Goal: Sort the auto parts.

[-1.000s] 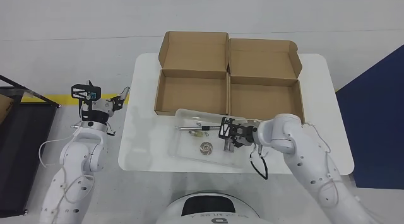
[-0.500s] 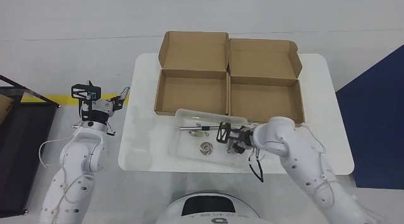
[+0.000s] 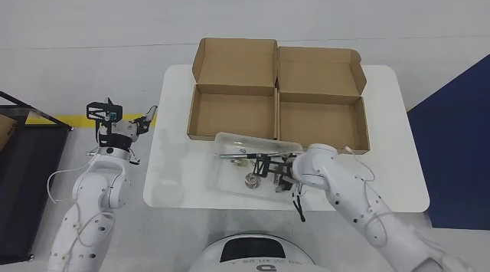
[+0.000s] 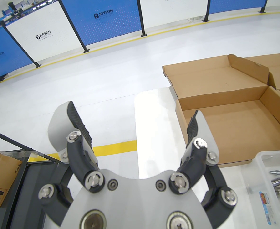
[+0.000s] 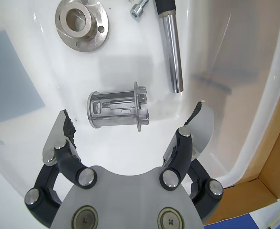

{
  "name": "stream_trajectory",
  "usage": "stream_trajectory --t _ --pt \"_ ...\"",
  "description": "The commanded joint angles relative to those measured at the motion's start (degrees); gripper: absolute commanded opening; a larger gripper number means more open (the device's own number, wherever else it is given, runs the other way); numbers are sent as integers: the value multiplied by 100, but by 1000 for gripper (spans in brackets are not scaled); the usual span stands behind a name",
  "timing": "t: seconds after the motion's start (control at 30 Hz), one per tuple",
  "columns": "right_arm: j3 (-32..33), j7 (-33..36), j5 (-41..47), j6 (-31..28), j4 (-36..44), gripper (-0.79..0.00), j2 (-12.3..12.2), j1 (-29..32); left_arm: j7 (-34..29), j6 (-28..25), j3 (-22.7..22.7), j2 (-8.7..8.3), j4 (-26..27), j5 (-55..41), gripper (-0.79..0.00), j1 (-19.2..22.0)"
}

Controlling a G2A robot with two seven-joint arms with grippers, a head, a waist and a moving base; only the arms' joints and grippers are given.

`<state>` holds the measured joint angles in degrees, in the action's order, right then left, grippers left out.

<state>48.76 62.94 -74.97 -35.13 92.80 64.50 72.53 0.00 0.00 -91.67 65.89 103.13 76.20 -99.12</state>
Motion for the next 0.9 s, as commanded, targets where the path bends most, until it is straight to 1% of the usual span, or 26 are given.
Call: stream_trajectory --t 0.0,0.07,0.1,0.17,0.2,0.23,0.27,0.3,0.33,0.37,0.53,0.7,0.77,0.87 --pt "-99 57 2 52 -86 0 30 -78 0 0 0 0 0 0 0 0" --pt "-192 128 10 136 -190 -12 64 -168 0 0 0 0 0 0 0 0" --pt "-233 163 15 177 -240 -89 81 -211 0 0 0 0 0 0 0 0" --pt "-306 200 39 230 -317 -212 110 -284 0 0 0 0 0 0 0 0" --pt "-338 216 48 240 -353 -299 121 -312 0 0 0 0 0 0 0 0" --pt "-364 223 58 249 -381 -366 131 -338 0 0 0 0 0 0 0 0" --pt "-392 235 57 252 -408 -413 139 -360 0 0 0 0 0 0 0 0" --pt "-418 240 60 243 -427 -477 147 -379 0 0 0 0 0 0 0 0" --pt "-438 245 62 234 -450 -579 152 -396 0 0 0 0 0 0 0 0" --pt "-451 234 72 227 -461 -782 156 -408 0 0 0 0 0 0 0 0" --pt "-345 18 108 54 -365 -785 105 -345 0 0 0 0 0 0 0 0" --pt "26 -330 199 -252 -105 -785 -35 -128 0 0 0 0 0 0 0 0" --pt "236 -583 267 -500 72 -785 -111 -2 0 0 0 0 0 0 0 0" --pt "659 -1118 391 -1050 374 -785 -256 256 0 0 0 0 0 0 0 0"
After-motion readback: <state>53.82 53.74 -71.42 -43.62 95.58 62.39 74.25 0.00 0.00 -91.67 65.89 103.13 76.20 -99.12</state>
